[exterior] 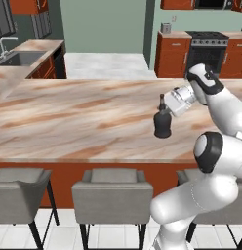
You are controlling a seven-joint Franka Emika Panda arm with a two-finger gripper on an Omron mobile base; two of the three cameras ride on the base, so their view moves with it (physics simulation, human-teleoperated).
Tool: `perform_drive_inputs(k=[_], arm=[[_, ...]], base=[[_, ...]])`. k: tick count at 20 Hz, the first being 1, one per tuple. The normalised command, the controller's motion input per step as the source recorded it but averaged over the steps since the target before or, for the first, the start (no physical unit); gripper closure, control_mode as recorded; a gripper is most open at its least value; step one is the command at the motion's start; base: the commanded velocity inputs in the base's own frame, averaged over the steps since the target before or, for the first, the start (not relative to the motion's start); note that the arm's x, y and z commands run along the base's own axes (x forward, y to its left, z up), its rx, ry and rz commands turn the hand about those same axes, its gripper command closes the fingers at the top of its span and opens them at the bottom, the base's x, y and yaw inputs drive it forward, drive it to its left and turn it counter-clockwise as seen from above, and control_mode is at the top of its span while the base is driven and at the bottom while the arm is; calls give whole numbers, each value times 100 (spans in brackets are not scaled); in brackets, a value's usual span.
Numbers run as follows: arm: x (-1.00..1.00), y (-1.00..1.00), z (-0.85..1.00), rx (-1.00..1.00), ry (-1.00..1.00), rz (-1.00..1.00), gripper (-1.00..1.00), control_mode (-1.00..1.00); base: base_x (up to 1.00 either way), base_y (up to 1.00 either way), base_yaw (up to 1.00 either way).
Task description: Get the candle and the liquor from the cabinet and move them to the dining counter.
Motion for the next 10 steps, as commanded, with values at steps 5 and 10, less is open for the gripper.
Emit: perform_drive_inputs(k=[5, 10], arm=[[31, 17, -36, -5, 0, 4, 100, -100], [30, 15, -30, -3, 0, 2, 100, -100]], base=[[0, 0, 0], [0, 0, 0]])
